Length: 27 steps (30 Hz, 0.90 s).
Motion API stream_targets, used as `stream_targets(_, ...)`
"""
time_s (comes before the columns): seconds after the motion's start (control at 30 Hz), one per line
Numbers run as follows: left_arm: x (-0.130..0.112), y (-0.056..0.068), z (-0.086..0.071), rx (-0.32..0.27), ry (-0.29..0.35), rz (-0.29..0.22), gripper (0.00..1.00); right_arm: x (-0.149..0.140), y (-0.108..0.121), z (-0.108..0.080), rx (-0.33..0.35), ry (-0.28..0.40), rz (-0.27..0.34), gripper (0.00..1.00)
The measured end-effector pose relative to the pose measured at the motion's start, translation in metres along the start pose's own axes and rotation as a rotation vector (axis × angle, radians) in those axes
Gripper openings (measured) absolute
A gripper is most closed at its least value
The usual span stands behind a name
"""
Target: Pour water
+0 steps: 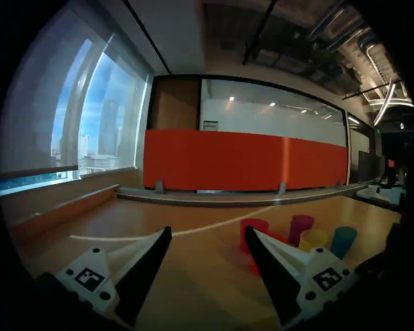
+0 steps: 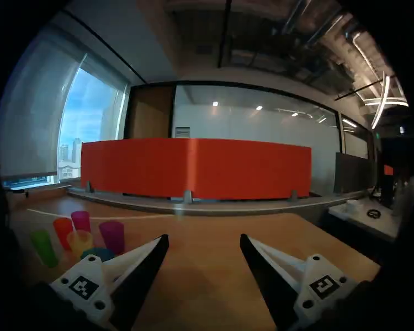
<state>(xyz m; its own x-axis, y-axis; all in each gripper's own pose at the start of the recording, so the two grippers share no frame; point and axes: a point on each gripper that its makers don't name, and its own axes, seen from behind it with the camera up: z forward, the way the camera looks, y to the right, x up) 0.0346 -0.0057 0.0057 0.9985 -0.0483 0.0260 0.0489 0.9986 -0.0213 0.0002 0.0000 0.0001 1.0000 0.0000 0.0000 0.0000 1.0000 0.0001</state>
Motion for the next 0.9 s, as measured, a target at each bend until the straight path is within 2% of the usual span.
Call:
stream_targets(0.3,0.063,0.003,0.006,-0.047,0.005,0.030,0.98,0.039,-0.002,0.013,0.033,-0.016,0.013,1.00)
stream_targets(0.4,0.084,0.002,0.008,-0.058,0.001,0.022,0.98,0.052,-0.003,0.015,0.046,-0.032,0.019,1.00)
stream_targets(0.7,0.133,0.003,0.017,-0.097,-0.022,0.015,0.98,0.107,-0.011,0.020,0.088,-0.021,-0.012,1.00)
stream_targets(0.9,0.158,0.010,0.022,-0.135,-0.010,0.034,0.98,0.138,-0.017,0.025,0.117,-0.022,0.012,1.00)
